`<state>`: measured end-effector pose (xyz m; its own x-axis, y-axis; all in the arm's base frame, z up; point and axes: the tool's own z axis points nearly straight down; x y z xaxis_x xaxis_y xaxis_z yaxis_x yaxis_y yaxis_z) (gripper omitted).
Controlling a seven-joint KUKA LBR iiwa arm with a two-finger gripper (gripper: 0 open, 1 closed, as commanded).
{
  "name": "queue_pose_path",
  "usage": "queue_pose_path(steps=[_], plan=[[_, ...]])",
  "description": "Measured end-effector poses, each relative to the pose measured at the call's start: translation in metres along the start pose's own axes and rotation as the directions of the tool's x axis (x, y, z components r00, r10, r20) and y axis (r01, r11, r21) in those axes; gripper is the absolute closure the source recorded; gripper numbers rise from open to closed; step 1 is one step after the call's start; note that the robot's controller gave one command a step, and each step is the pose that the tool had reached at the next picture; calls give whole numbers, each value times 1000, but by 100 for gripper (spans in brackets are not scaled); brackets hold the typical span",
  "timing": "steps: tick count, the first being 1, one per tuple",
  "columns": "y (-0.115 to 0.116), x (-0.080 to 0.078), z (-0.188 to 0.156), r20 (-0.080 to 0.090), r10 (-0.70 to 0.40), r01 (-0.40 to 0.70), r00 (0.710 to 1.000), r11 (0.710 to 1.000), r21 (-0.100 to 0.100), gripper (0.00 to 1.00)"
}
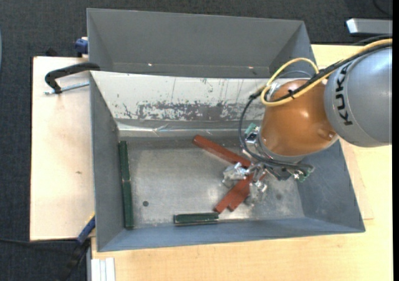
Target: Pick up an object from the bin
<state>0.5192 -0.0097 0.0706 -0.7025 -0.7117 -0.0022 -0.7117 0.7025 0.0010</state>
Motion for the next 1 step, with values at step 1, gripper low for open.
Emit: queue_pose_path(steps=[1], plan=[[0, 0, 0, 0, 0, 0, 1000, 1000, 0, 100]])
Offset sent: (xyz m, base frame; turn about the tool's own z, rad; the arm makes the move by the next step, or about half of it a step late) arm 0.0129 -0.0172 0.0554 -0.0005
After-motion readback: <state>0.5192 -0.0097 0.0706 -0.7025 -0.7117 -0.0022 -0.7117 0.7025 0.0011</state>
